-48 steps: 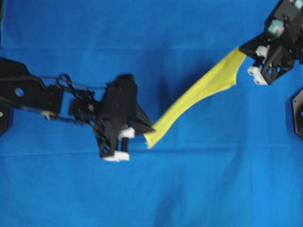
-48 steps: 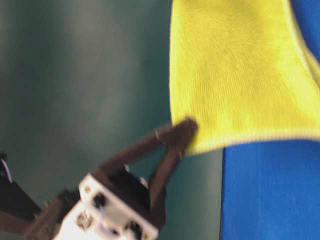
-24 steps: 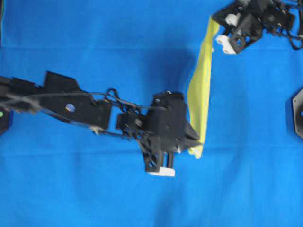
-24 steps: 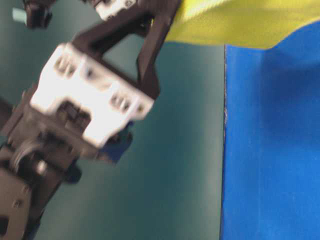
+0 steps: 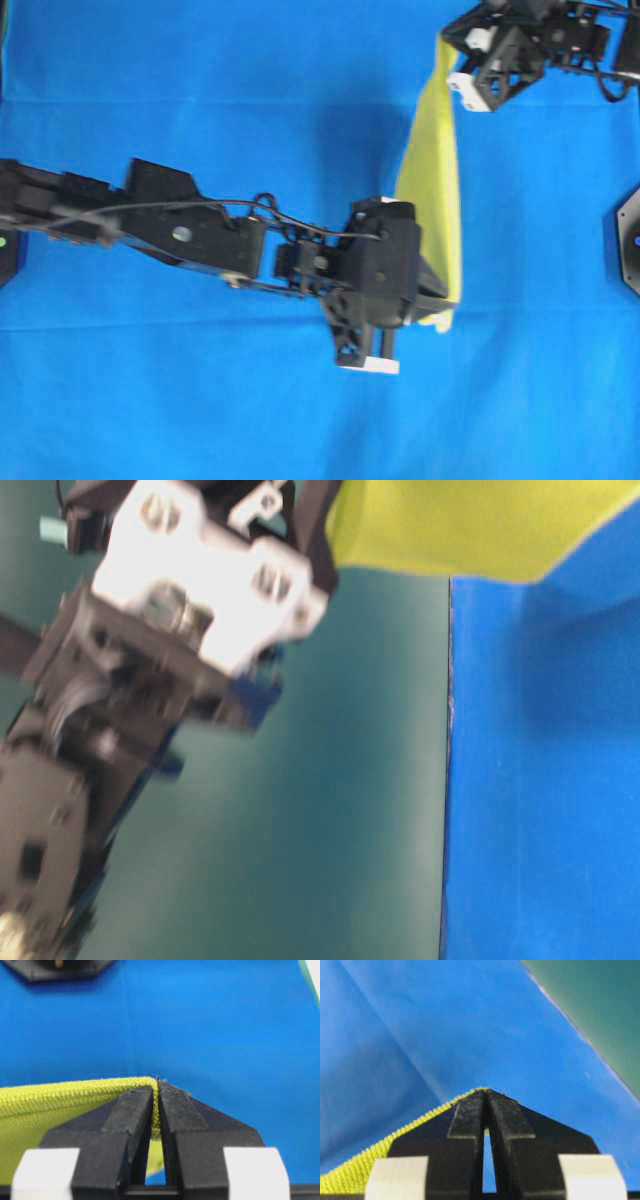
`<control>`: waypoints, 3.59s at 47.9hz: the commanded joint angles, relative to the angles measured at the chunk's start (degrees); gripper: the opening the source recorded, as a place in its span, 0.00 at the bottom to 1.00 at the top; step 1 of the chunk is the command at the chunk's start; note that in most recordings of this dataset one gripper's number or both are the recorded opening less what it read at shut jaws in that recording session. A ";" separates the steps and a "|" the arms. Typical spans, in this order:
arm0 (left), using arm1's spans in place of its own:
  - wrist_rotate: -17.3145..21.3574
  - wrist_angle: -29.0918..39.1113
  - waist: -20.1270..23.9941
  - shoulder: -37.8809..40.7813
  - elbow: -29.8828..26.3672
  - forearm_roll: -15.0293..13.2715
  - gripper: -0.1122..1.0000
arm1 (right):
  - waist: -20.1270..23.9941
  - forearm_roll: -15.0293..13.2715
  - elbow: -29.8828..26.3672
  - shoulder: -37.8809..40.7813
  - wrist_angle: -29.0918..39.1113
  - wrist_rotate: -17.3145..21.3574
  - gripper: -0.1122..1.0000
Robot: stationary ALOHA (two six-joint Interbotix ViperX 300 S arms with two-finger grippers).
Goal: Fold the yellow towel.
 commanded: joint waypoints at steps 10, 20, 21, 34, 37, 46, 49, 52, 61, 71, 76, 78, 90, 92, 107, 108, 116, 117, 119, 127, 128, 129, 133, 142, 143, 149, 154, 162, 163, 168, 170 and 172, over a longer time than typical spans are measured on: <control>2.64 -1.32 -1.41 9.05 -14.68 -0.18 0.13 | -3.08 -1.23 5.71 -9.58 5.27 -0.09 0.11; 2.46 -0.88 -1.05 11.78 -17.14 -0.18 0.13 | -3.08 -1.41 7.29 -8.96 4.48 -0.09 0.11; 2.20 -0.79 -1.05 11.69 -16.70 -0.18 0.13 | -3.08 -1.41 7.38 -8.44 3.96 -0.09 0.11; -1.32 -2.64 -0.97 8.09 -5.63 -0.44 0.13 | -2.72 -1.41 4.83 4.04 -9.84 0.09 0.11; -2.81 -3.60 -1.14 6.68 -2.02 -0.44 0.13 | -2.29 -1.41 3.52 7.21 -13.10 0.35 0.11; -7.91 -8.88 -1.58 2.02 10.11 -0.44 0.13 | 0.09 -1.32 -2.46 16.00 -17.93 0.35 0.11; -9.67 -10.46 -1.85 0.88 13.36 -0.35 0.13 | 0.88 -1.41 -4.31 18.02 -17.93 0.35 0.11; -10.81 -11.51 -1.93 0.00 16.00 -0.35 0.13 | 1.49 -1.41 -5.71 19.60 -17.93 0.35 0.11; -11.60 -12.04 -2.02 -1.23 19.42 -0.44 0.13 | 1.93 -1.41 -7.29 21.71 -17.93 0.35 0.11; -11.43 -12.22 -1.85 -1.23 19.42 -0.44 0.13 | 2.11 -1.41 -6.68 21.71 -17.93 0.35 0.11; -11.43 -12.30 -1.41 -1.23 19.60 -0.35 0.13 | 2.11 -1.32 -6.33 21.71 -17.93 0.35 0.11; -11.43 -12.22 -1.32 -1.23 19.60 -0.35 0.14 | 2.11 -1.41 -6.15 21.71 -18.11 0.35 0.11; -10.81 -11.25 -0.53 -1.85 20.83 -0.35 0.55 | 2.29 -0.88 -5.45 21.71 -18.37 1.14 0.12; -10.81 -10.63 0.00 -2.20 21.27 -0.35 0.59 | 2.37 -0.79 -5.54 21.62 -18.37 1.14 0.21; -10.90 -1.32 1.58 -11.16 25.84 -0.35 0.65 | 2.46 -0.88 -4.13 17.14 -16.70 0.97 0.65; -10.90 -0.53 1.67 -12.04 26.19 -0.35 0.65 | 2.55 -0.88 -3.78 16.44 -16.52 0.97 0.65; -10.81 2.20 1.67 -20.65 30.76 -0.35 0.65 | 2.81 -0.79 -0.35 9.49 -15.64 1.23 0.66; -10.81 2.11 1.76 -21.71 31.46 -0.35 0.65 | 2.90 -0.70 0.26 8.44 -15.73 1.23 0.66; -10.72 2.02 2.11 -23.64 32.61 -0.26 0.65 | 3.16 -0.70 1.58 6.42 -15.91 1.23 0.66; -10.28 -5.45 5.54 -30.23 38.67 -0.18 0.65 | 4.92 -0.44 8.26 -2.90 -19.95 1.23 0.66; -10.02 -7.03 6.15 -30.76 39.55 -0.18 0.65 | 5.10 -0.53 9.49 -4.57 -21.01 1.23 0.66; -9.67 -8.88 6.77 -31.38 40.34 -0.09 0.65 | 5.36 -0.53 10.28 -5.62 -21.80 1.23 0.66; -7.29 -16.17 8.44 -33.13 43.86 -0.09 0.65 | 6.06 -0.53 13.45 -9.58 -24.52 1.23 0.66; -4.39 -28.56 11.43 -34.72 50.10 -0.09 0.65 | 6.42 0.09 21.71 -15.91 -31.11 1.23 0.66; -4.39 -29.36 11.69 -34.72 50.63 -0.09 0.65 | 6.42 0.35 23.03 -16.44 -32.52 1.23 0.66; -4.04 -31.55 12.48 -34.10 51.42 -0.18 0.65 | 6.42 0.88 25.93 -17.58 -35.86 1.23 0.66; -3.78 -31.46 12.92 -33.40 50.80 -0.18 0.65 | 6.42 0.97 25.66 -17.49 -35.42 1.23 0.66; -3.60 -31.38 13.01 -32.87 50.10 -0.18 0.65 | 6.42 1.05 25.05 -17.49 -35.33 1.14 0.66; -3.69 -31.38 13.10 -32.87 50.01 -0.26 0.65 | 6.42 1.14 24.96 -17.40 -35.42 1.23 0.66; -3.78 -31.38 13.10 -32.87 49.92 -0.18 0.65 | 6.42 1.32 24.26 -17.14 -35.42 1.23 0.66; -3.78 -31.38 13.10 -32.87 49.92 -0.18 0.65 | 6.42 1.32 24.08 -17.05 -35.42 1.23 0.66; -3.69 -31.38 13.10 -32.78 49.83 -0.18 0.65 | 6.33 1.32 23.82 -16.96 -35.42 1.14 0.66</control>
